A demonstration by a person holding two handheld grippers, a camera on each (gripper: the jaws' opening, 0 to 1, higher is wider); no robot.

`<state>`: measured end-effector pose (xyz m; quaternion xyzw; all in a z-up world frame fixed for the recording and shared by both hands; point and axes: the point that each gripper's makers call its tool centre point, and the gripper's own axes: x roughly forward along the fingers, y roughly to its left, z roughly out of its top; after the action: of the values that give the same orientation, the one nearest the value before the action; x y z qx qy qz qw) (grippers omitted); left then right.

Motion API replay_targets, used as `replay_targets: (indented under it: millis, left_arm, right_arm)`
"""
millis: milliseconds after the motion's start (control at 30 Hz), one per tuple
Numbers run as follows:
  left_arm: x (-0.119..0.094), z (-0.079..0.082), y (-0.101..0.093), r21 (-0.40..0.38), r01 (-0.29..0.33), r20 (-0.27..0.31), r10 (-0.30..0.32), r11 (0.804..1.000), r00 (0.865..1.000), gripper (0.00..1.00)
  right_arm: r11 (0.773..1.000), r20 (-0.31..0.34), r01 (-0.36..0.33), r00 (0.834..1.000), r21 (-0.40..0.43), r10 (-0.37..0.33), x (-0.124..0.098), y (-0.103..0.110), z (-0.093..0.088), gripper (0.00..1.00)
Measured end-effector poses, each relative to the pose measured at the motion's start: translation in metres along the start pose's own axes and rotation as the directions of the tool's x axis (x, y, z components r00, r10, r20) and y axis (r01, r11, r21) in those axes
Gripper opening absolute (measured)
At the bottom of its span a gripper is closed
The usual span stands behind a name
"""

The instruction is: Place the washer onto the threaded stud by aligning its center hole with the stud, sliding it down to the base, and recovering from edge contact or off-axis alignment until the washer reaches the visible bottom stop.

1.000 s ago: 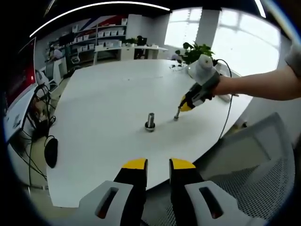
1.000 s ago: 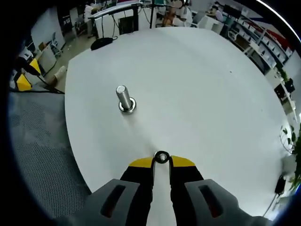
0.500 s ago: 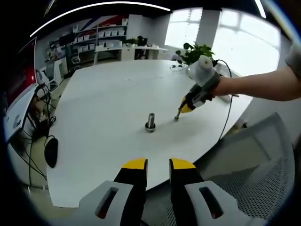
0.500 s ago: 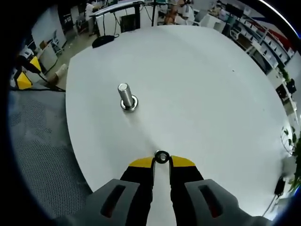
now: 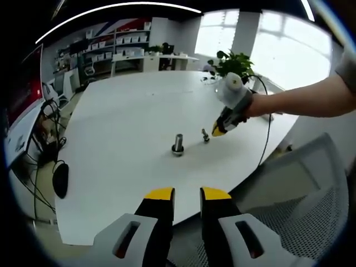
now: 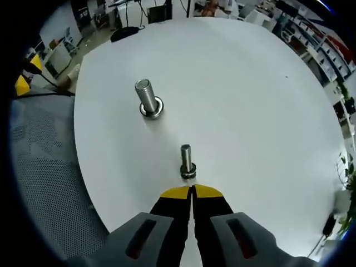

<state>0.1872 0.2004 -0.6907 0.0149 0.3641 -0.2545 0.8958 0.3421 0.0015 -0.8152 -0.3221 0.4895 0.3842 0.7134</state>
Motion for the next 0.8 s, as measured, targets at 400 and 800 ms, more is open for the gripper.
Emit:
replay_targets:
  millis: [400,800]
  left_arm:
    - [0.000,0.000,0.000,-0.001,-0.002,0.003,0.002,1.000,1.000,0.16]
    - [-0.001,0.000,0.002,-0.004,-0.009,0.002,0.009,1.000,1.000,0.16]
  right_arm:
    - [1.000,0.033,0.017,0.999,-0.009,-0.016,0.001,0.004,0.016,0.10]
    - [1.000,0.124,-0.021,0.992,-0.001,0.021,0.015,0.008,0.059,0.13]
